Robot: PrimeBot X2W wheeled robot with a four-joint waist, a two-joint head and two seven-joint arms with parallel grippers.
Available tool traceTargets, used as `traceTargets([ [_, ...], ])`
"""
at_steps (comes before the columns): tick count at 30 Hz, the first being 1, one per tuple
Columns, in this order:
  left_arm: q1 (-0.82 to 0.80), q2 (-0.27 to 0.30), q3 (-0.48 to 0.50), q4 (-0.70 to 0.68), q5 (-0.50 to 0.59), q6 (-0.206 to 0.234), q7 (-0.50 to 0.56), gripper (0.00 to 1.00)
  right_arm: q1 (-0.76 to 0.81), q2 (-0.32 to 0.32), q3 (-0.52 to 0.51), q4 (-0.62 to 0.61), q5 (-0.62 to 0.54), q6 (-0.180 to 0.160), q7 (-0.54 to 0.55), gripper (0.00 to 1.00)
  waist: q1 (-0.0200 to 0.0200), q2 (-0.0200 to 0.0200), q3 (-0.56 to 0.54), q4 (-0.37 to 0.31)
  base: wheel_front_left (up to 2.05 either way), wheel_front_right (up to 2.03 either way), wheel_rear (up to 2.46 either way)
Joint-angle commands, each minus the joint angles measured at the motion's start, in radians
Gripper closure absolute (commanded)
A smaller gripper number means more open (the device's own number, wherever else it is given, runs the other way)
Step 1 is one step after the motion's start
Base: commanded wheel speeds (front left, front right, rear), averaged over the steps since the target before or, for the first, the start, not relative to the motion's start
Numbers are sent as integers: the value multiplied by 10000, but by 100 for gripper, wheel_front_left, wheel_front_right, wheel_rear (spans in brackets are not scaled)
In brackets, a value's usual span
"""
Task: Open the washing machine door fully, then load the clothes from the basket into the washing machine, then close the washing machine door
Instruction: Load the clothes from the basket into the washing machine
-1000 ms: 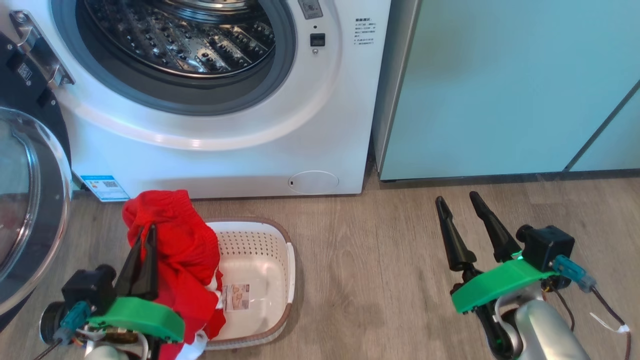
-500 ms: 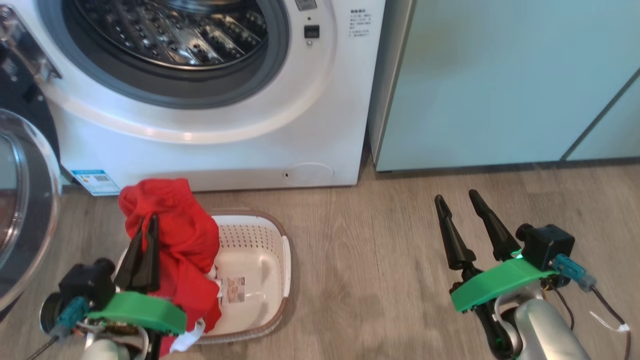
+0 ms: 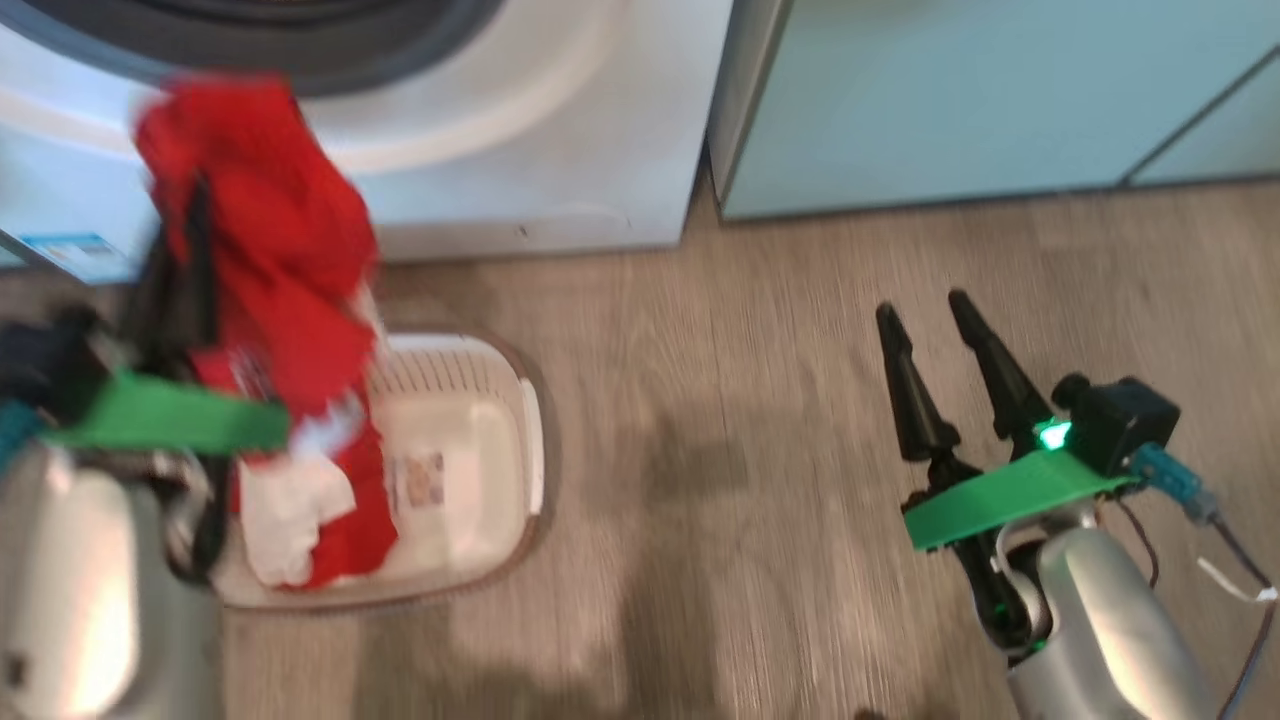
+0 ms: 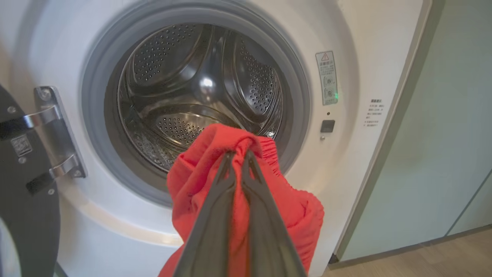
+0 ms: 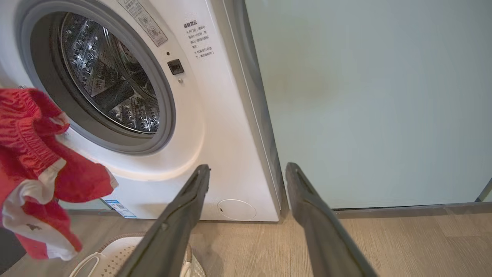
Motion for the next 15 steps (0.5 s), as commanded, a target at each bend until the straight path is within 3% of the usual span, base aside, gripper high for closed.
traceTargets([
  [1,-932,507,356,-495,-173,-10,-126,100,-341,53,192,-430,116,0,-94,0,0,0,1043,-361,0,0,0],
  [15,-6090,2516,1306,822,-1169,-12,-126,100,-1153,53,495,-1089,952,0,-94,0,0,0,4078,-1598,0,0,0],
])
